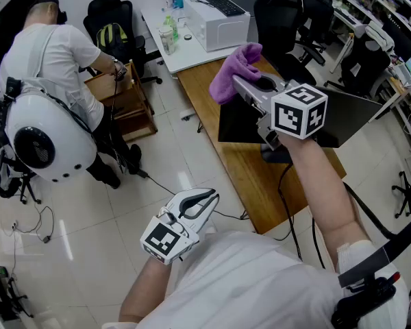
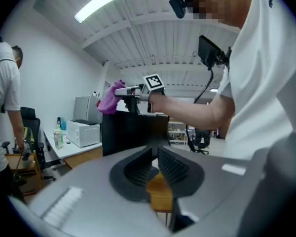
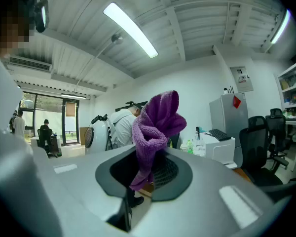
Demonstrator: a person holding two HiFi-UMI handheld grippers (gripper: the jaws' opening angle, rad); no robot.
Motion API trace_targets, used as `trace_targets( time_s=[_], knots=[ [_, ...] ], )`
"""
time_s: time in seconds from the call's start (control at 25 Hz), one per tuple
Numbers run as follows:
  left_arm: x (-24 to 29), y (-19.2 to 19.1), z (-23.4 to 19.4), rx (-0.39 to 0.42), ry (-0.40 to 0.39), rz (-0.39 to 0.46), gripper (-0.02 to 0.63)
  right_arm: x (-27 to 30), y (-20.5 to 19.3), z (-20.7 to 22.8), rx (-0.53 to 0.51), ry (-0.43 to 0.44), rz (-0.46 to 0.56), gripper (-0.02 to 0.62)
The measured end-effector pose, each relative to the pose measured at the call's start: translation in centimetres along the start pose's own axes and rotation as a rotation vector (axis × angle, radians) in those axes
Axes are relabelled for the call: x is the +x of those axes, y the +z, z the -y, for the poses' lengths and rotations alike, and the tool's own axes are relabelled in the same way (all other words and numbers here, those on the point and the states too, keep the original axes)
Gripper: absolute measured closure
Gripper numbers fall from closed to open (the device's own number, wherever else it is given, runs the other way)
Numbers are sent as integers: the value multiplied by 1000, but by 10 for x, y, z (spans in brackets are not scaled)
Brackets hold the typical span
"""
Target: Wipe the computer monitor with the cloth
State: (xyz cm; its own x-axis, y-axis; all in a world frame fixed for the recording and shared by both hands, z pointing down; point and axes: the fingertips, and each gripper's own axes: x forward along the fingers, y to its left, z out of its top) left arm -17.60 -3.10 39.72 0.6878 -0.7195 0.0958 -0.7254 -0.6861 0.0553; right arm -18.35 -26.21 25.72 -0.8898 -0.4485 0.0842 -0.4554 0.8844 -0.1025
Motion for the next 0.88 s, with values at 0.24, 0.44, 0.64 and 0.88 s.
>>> trace_targets(
  time_s=[0.24,0.44,0.64,0.88],
  knots=[
    [12,2,8,-24,12,-33,549,-10,-8,23,0,-16,-20,548],
    [21,7,13,-38,1,-25,549,-18,-8,35,9,-35,-17,548],
    [28,5,16,-12,-12,-33,549,-28,-8,46,16,-49,-12,548],
    [34,3,24,2,-19,-33,549,-43,-12,56,22,-68,-8,548]
  ],
)
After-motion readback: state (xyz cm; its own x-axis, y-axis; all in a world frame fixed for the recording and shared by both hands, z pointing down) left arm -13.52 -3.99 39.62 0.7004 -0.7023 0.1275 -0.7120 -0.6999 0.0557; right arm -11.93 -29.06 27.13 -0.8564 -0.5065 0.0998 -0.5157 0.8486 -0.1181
